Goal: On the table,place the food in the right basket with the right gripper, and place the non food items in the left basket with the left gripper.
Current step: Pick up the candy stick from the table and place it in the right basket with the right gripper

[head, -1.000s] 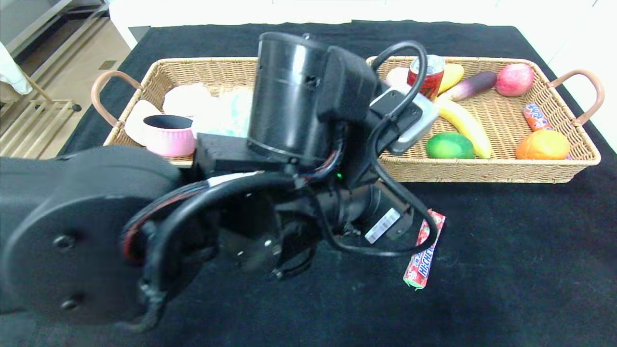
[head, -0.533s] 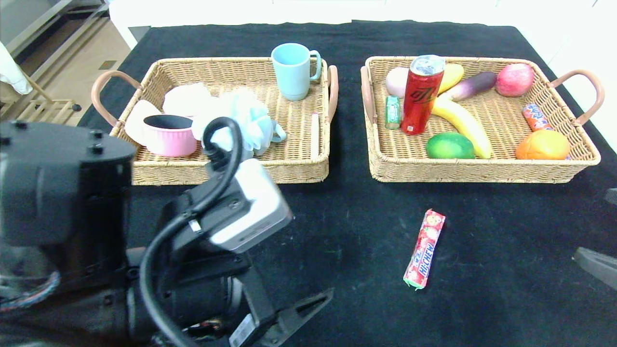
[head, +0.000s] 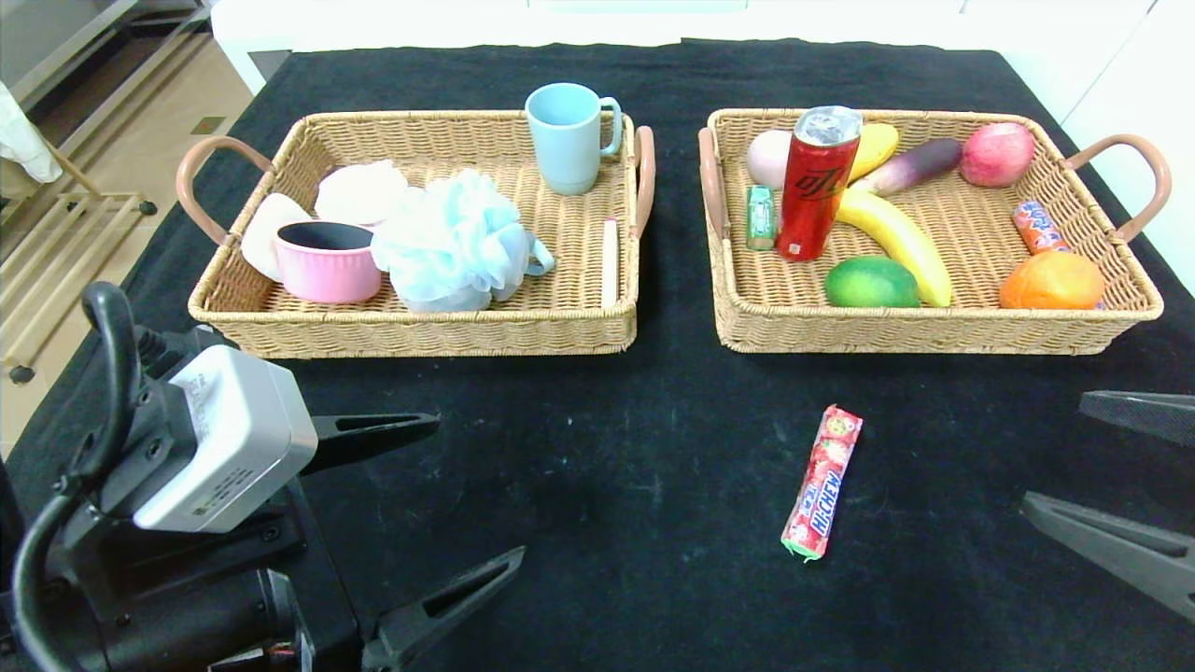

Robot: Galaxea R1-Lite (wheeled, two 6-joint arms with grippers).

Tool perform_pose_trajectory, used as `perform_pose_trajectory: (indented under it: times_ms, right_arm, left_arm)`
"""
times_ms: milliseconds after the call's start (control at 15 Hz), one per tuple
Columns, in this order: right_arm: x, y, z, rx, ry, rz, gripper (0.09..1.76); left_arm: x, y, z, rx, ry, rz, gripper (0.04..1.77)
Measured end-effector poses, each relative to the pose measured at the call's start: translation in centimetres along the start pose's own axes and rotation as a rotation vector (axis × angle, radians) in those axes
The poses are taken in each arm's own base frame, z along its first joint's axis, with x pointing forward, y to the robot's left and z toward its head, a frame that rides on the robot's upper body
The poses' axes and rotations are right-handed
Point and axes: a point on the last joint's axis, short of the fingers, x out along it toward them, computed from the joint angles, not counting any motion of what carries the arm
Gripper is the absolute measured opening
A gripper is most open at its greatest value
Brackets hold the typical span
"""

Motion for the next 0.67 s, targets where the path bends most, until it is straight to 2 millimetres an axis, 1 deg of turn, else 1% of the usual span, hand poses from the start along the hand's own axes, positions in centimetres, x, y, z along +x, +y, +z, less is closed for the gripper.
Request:
perform_pose_trajectory:
  times_ms: [133, 267, 467, 667]
  right_arm:
    - [0.7, -0.2, 0.1, 0.036, 0.021, -0.013, 1.71]
    - [1.7, -0.1, 0.7, 0.113, 0.057, -0.074, 1.71]
    - [3.9, 0.9, 3.0, 0.217, 0.163, -0.216, 1.71]
    - [6.1, 2.0, 5.6, 0.318, 0.265, -0.245, 1.71]
  left_arm:
    - [-0.1, 0.3, -0.3, -0.006, 0.011, 0.020, 1.71]
    - [-0.1, 0.4, -0.5, -0.012, 0.015, 0.021, 1.72]
    - [-0.2, 0.3, -0.6, -0.011, 0.001, -0.024, 1.72]
    - [-0.4, 0.7, -0.6, -0.009, -0.001, -0.001, 1.72]
